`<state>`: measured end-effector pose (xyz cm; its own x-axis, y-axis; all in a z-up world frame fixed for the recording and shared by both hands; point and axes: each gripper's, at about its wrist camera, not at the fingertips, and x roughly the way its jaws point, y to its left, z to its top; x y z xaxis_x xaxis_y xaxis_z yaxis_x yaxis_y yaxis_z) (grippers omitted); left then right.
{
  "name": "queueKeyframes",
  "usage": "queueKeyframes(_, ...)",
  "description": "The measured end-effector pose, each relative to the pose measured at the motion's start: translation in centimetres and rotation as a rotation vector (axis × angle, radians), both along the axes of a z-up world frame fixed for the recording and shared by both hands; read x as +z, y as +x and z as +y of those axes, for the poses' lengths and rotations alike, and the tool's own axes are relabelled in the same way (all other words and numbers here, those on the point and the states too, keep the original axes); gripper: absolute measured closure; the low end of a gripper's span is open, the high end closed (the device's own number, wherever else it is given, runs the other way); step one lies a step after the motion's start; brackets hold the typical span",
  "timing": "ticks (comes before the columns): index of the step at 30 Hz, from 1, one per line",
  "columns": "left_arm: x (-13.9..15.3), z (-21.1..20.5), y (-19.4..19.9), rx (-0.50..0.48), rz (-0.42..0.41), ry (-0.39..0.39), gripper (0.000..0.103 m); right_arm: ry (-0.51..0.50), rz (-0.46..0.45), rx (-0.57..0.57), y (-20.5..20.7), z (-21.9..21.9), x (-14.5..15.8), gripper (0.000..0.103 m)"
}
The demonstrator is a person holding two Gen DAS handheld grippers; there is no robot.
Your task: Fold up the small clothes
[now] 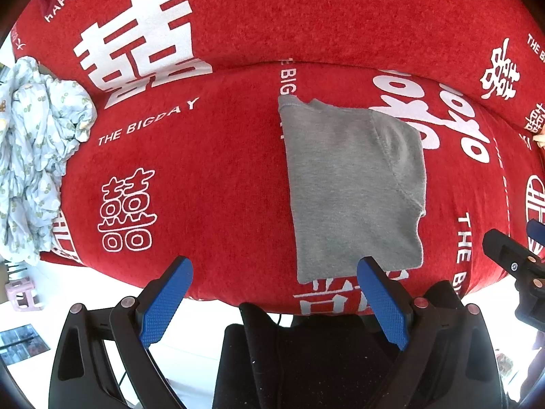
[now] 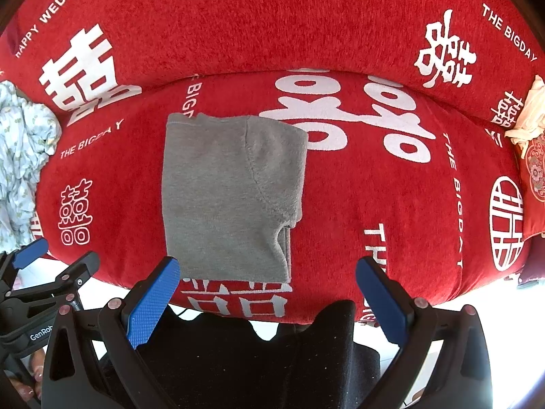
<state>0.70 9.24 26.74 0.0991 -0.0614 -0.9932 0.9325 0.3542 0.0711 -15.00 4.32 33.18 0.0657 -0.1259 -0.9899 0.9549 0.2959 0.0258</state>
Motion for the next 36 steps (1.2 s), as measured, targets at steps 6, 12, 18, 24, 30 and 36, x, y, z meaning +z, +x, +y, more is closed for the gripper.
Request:
queueKeyframes(6,0.4,-0.2,-0.3,0.005,-0.001,-0.011,0.005,0.001,0.000,-0.004,0.0,0.2,0.0,0.000)
queueKeyframes(12,0.8,-0.5,-0.6,0.003,-0.004,-0.020,0.005,0.002,-0.001,-0.005,-0.1,0.1,0.0,0.000)
queueKeyframes(18,0.8,-0.6,-1.0,-0.009,-0.008,-0.022,0.005,0.002,0.001,-0.007,-0.3,0.0,0.0,0.000)
queueKeyframes(24,0.8,-0.7,-1.2,-0.014,-0.007,-0.021,0.005,0.004,0.001,-0.009,-0.5,-0.1,0.0,0.000)
queueKeyframes(30,0.8,-0.6,-1.4,-0.010,-0.014,-0.023,0.005,0.004,0.002,-0.009,-0.6,-0.2,0.0,0.000)
queueKeyframes(36,0.8,-0.6,-1.4,-0.008,-0.015,-0.023,0.005,0.006,0.000,-0.008,-0.6,-0.2,0.0,0.000)
